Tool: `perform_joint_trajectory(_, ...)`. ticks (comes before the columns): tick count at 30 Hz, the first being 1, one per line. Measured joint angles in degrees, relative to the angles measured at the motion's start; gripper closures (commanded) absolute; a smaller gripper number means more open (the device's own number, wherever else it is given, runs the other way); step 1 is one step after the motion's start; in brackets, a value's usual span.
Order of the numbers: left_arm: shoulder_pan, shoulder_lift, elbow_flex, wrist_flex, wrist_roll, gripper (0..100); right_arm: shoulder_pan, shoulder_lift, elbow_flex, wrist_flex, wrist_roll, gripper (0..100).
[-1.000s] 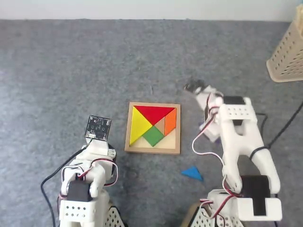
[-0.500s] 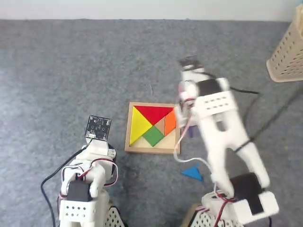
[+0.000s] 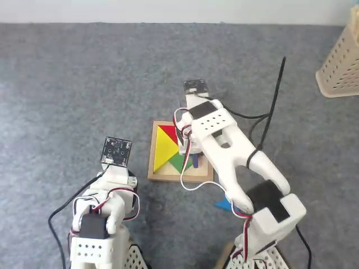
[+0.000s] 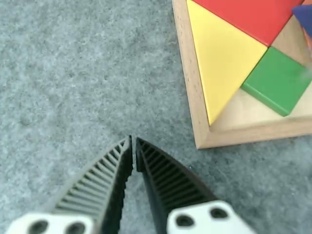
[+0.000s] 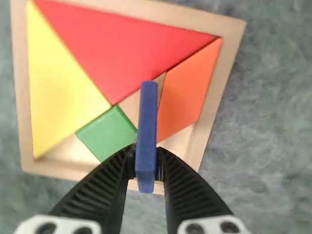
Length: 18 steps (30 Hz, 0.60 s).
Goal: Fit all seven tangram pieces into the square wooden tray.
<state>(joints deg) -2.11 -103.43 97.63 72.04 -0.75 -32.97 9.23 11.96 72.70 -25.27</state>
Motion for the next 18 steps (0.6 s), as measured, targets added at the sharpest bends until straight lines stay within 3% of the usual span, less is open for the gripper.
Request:
perform_joint_trajectory(6, 0.0, 0.0, 0.0, 0.0, 0.0, 99, -0.35, 2.64, -0.97, 0.09, -10.55, 82.9)
perform_joint_trajectory(13, 0.0, 0.0, 0.0, 0.0, 0.0, 99, -1.58, 2.9, -0.97, 0.09, -10.99, 83.1)
perform_joint_trajectory(18, 0.0, 0.0, 0.0, 0.0, 0.0, 99, -0.26, 0.0, -0.97, 2.81, -7.12, 83.1)
